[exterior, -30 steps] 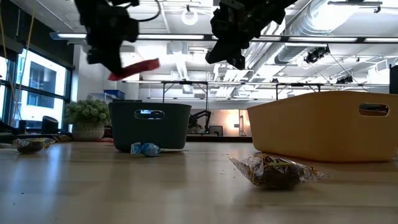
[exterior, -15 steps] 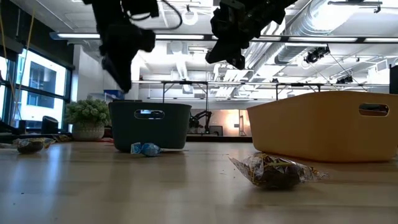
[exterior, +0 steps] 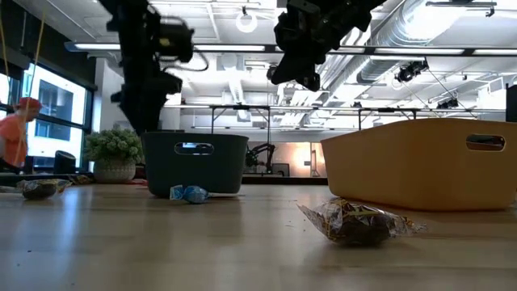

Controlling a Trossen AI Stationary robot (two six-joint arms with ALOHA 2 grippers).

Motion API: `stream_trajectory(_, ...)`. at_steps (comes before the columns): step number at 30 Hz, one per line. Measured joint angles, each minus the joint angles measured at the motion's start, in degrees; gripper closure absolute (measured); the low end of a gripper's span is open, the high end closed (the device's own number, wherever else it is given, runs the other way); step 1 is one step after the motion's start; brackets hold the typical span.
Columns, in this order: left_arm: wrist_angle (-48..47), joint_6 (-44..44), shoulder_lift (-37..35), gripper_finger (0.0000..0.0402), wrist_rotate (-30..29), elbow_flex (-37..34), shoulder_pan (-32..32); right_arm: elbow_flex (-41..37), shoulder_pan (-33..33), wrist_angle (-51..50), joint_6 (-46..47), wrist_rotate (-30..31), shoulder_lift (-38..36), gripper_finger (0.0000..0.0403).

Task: Sort candy
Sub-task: Put the red candy pack into the blue bin

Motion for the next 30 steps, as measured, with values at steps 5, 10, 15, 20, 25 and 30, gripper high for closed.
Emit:
stream_trajectory(5,10.95,-2.53,0.62,0.0199,11.05,-6.89,5.43,0.0,0.1,-0.26,0.0,0.0,0.0,0.0402)
stream_trajectory(10,15.12,-5.01,0.9,0.0199,11.95,-10.66,5.87,0.0,0.1,-0.24,0.0,0.0,0.0,0.0402)
stream_trajectory(15,17.87,-7.91,0.88,0.0199,11.04,-13.96,5.87,0.0,0.1,-0.21,0.0,0.0,0.0,0.0402)
stream_trajectory(20,21.42,-10.31,0.88,0.0199,10.73,-17.07,5.13,0.0,0.1,-0.2,0.02,0.0,0.0,0.0402)
stream_trajectory(25,22.74,-11.64,1.27,0.0199,6.54,-18.94,3.14,0.0,0.1,-0.17,0.0,-0.02,0.0,0.0402)
stream_trajectory(30,29.13,-12.99,1.58,0.0201,3.76,-20.1,1.17,0.0,0.1,0.28,0.02,-0.02,0.0,0.0402)
